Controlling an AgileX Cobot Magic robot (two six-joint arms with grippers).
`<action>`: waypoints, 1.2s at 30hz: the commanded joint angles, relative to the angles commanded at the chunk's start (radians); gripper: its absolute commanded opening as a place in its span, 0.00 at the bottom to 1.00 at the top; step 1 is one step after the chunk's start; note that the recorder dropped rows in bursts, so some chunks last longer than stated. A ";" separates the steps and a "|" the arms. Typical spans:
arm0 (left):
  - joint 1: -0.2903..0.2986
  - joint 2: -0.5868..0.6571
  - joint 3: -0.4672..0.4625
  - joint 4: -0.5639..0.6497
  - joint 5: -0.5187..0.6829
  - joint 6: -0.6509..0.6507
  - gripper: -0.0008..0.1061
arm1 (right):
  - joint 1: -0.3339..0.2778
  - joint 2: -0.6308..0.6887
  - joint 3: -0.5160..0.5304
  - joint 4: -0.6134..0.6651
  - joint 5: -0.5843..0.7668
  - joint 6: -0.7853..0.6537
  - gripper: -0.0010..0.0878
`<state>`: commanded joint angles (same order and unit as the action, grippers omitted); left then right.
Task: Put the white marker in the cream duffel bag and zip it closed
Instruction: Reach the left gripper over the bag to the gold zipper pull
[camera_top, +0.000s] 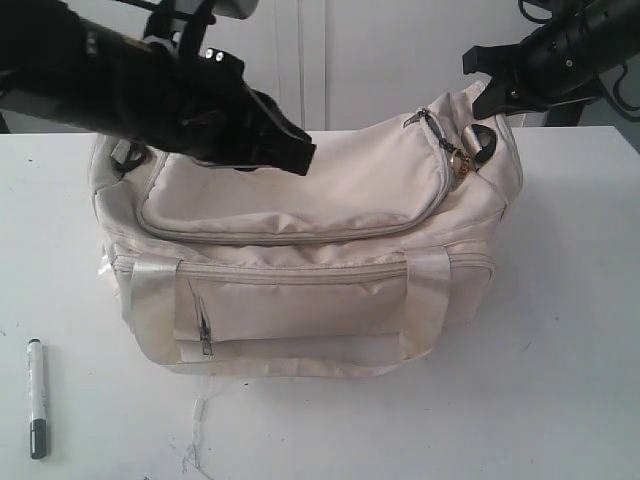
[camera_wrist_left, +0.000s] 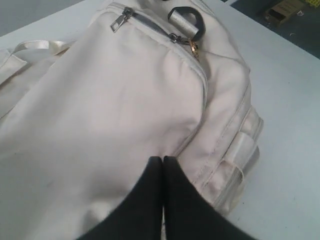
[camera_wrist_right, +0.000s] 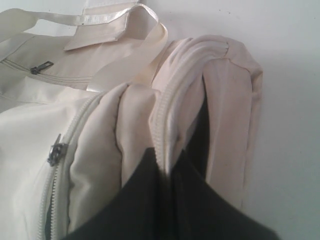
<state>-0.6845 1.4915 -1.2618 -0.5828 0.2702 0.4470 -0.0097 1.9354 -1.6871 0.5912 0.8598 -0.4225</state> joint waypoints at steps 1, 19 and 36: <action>-0.007 0.015 -0.016 0.000 0.000 0.002 0.01 | 0.000 0.000 0.000 0.000 0.000 0.000 0.01; -0.118 0.257 -0.279 0.008 -0.016 0.005 0.01 | 0.000 0.000 0.000 0.000 0.000 0.000 0.01; -0.125 0.438 -0.482 -0.007 -0.045 -0.002 0.01 | 0.000 0.000 0.000 0.000 0.000 0.000 0.01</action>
<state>-0.8097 1.9294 -1.7435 -0.5900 0.2252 0.4454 -0.0097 1.9354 -1.6871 0.5912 0.8598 -0.4225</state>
